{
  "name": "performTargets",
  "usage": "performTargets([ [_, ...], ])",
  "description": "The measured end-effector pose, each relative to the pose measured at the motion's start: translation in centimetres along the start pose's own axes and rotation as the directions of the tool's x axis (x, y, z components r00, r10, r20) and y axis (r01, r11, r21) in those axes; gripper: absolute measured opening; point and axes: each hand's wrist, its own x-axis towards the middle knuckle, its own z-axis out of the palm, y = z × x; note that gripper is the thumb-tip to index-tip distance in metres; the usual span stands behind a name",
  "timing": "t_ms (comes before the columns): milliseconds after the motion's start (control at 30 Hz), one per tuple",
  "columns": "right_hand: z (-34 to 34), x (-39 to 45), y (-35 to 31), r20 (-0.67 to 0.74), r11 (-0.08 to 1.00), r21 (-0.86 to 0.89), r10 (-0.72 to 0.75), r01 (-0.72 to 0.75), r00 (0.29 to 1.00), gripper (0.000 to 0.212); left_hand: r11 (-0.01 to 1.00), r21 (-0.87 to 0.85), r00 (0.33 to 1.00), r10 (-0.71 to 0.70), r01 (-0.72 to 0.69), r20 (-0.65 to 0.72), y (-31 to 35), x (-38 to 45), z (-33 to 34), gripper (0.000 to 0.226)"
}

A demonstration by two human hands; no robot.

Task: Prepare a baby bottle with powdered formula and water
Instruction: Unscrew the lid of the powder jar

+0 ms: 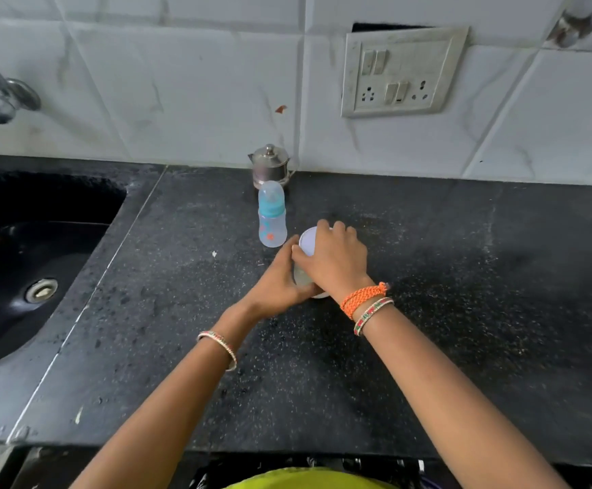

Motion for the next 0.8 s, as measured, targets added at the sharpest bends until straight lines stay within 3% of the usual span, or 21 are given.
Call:
performTargets([
  [100,0.1,-0.1,-1.2,-0.040,0.991,-0.135,0.015,-0.020,0.999,0.056,1.000,-0.030,0.996,0.001,-0.004,-0.089,0.1,0.4,1.6,0.105],
  [233,-0.1,1.0,-1.9,0.041,0.981,-0.190,-0.022,0.029,0.999,0.053,0.996,-0.070,0.965,-0.074,0.058,-0.252,-0.7,1.3,2.3,0.081],
  [467,-1.0,1.6,0.1,0.151,0.955,-0.164,-0.224,0.248,0.963,0.050,0.984,-0.176,0.951,-0.044,-0.011,-0.305,-1.8,1.9,2.7,0.073],
  [800,-1.2,1.8,1.0,0.320,0.933,-0.031,-0.331,0.358,0.888,0.061,0.990,-0.142,0.941,-0.046,-0.002,-0.334,-2.2,1.8,2.5,0.065],
])
